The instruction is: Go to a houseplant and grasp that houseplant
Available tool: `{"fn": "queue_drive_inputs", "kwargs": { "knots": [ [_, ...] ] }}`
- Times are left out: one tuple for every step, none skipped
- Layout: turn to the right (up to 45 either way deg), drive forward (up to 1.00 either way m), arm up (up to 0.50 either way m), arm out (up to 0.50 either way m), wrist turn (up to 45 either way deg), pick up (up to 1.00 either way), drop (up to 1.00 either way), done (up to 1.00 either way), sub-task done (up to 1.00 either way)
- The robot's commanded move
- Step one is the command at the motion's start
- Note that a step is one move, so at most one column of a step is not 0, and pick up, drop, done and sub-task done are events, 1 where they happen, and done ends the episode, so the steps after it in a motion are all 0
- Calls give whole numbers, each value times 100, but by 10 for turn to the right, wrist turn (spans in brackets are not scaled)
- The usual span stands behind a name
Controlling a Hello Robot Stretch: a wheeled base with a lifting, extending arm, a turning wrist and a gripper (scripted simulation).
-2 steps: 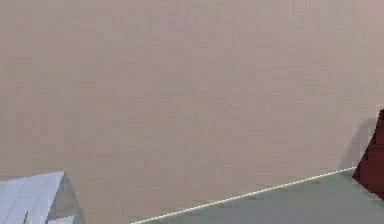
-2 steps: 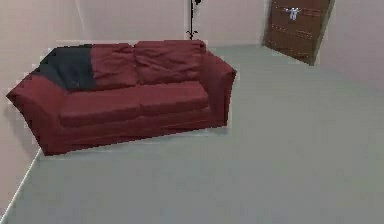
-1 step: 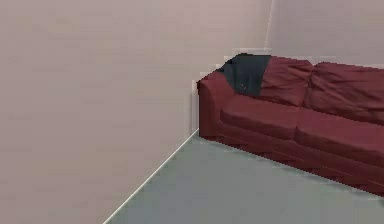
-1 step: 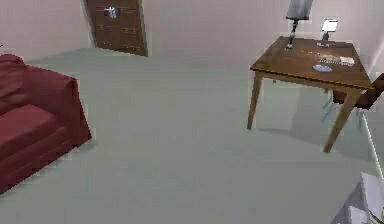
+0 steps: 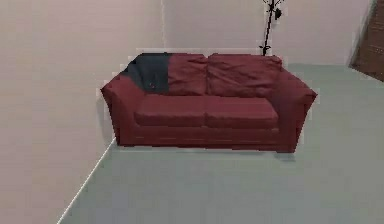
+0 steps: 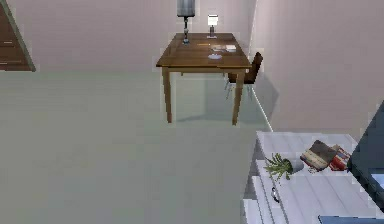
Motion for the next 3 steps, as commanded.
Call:
{"fn": "queue_drive_inputs", "kwargs": {
  "knots": [
    [30,0,0,0,0,0,0,0,0],
    [0,10,0,0,0,0,0,0,0],
    [450,0,0,0,0,0,0,0,0]
  ]
}}
